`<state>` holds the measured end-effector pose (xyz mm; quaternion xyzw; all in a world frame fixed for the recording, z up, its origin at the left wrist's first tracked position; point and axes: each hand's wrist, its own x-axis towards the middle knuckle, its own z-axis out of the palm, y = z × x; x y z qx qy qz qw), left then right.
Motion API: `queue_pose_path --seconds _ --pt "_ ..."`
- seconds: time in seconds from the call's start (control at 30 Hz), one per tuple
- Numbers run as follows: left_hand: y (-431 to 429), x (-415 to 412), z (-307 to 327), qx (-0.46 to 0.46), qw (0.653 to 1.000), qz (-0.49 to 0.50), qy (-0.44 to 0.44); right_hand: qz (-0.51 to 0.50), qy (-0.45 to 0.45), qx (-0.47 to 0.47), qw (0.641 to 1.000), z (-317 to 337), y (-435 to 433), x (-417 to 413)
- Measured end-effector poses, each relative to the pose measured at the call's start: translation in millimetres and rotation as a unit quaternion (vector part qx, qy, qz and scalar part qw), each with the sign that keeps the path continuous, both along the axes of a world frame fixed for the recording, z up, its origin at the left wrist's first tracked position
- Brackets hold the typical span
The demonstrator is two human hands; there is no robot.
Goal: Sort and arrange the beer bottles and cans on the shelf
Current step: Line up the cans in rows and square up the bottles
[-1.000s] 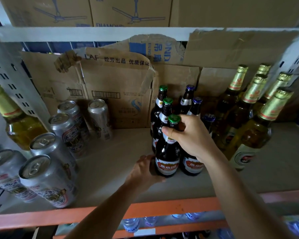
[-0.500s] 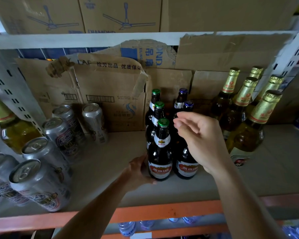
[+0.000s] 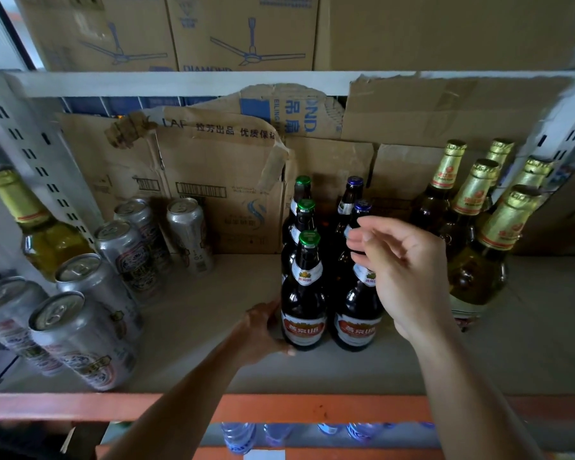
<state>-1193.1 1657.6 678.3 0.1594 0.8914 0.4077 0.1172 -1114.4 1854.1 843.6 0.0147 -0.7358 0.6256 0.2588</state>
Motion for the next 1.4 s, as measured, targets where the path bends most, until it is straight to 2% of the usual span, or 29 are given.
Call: queue_pose_path --seconds 0.17,0.27,0.47,0.7,0.97,1.4 --pt "-1.6 7.7 1.0 -0.022 0.999 0.002 0.024 0.02 -0.003 0.0 1.0 -1.6 -1.0 -1.2" --pt "-6.3 18.0 1.3 -0.015 0.999 0.041 0.024 0.039 0.008 -0.008 0.999 0.8 -5.4 -2.4" --pt "-25.0 42.6 13.6 -0.039 0.995 0.089 0.015 0.124 0.035 -0.033 0.991 2.8 -35.0 -3.7" --pt "-55.5 76.0 43.7 -0.073 0.993 0.089 0.003 0.253 -0.048 -0.032 0.966 -22.8 -86.7 -14.5" --pt "-110.1 95.5 61.9 -0.071 0.991 0.111 0.017 0.249 -0.112 -0.014 0.962 -48.8 -152.1 -32.3" --pt "-226.5 135.8 59.3 -0.027 0.992 0.123 -0.012 0.24 -0.107 0.064 0.963 -47.9 -242.9 -39.0"
